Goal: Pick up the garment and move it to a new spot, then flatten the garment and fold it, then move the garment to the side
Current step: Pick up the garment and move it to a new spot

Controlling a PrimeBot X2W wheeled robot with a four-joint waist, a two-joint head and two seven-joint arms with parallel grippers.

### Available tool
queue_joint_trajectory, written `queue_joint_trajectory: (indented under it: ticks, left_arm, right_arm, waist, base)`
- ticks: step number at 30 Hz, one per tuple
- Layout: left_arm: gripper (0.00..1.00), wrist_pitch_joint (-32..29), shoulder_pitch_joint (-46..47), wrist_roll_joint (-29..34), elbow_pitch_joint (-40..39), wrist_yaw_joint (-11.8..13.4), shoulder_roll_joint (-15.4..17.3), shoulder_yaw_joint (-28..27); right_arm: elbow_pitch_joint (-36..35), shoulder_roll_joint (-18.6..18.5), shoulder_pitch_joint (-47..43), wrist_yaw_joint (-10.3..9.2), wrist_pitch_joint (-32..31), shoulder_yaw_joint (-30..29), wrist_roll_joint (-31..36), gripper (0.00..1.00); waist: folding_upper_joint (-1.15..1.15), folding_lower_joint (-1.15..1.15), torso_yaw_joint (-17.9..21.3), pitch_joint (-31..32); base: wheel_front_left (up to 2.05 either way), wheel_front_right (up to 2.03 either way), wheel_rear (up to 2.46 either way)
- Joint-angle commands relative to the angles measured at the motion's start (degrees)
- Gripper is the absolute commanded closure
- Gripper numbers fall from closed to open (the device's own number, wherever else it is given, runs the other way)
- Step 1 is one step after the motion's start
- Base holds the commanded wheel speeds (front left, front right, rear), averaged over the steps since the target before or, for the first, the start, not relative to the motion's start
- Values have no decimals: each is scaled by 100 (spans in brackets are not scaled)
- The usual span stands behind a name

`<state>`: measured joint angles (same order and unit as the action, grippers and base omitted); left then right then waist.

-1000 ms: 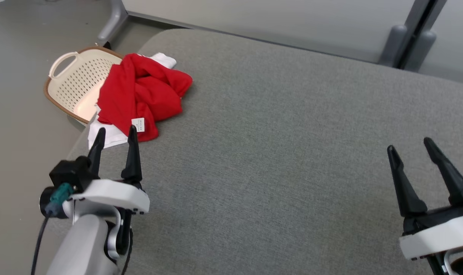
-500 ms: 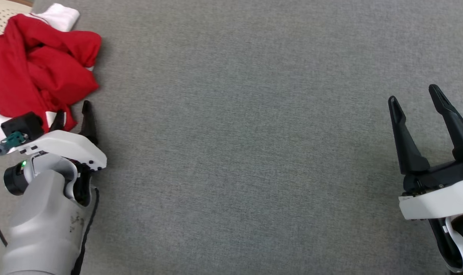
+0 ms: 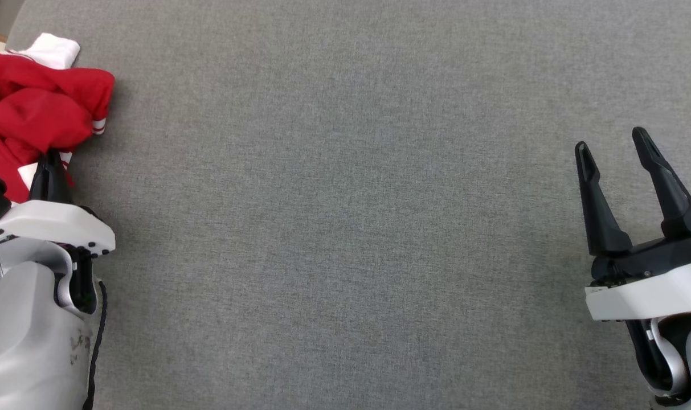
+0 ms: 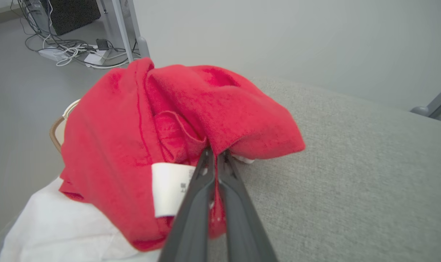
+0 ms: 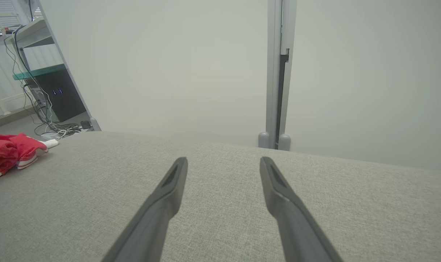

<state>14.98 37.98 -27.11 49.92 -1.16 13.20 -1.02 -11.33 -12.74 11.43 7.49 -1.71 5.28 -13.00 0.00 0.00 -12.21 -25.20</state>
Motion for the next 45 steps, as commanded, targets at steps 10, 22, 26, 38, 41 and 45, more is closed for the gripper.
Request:
queue_joint_trajectory:
  ticks: [10, 22, 26, 38, 41, 45]
  left_arm:
    - [100, 17, -1667, 915, -2306, -1, -376, -146]
    - [100, -493, -2671, 1189, -3859, -173, -807, 887]
    - [100, -738, -2409, 1229, -3937, -306, -915, 1443]
    - [100, -814, -1135, 922, -3132, -467, -1009, 3129]
    - [54, -797, -938, 740, -2790, -404, -1013, 3400]
    - [0, -526, -782, 637, -2599, -350, -1014, 3687]
  right_arm:
    - [503, 181, -456, 0, 289, 118, -135, 0]
    - [530, 266, -859, 0, 210, 172, -186, 0]
    - [508, 303, -850, 0, 192, 219, -218, 0]
    - [661, 472, -702, 0, 466, 200, -313, 0]
    - [738, 509, -670, 0, 505, 204, -275, 0]
    - [795, 532, -637, 0, 545, 226, -260, 0]
  waist:
    - [0, 0, 429, 1143]
    - [0, 0, 1302, 1633]
    - [0, 0, 1744, 1519]
    - [0, 0, 2782, 853]
    - [0, 0, 2815, 766]
    - [0, 0, 2735, 757]
  base:
    - [0, 0, 0]
    - [0, 0, 0]
    - [0, 0, 0]
    - [0, 0, 0]
    - [0, 0, 0]
    - [0, 0, 0]
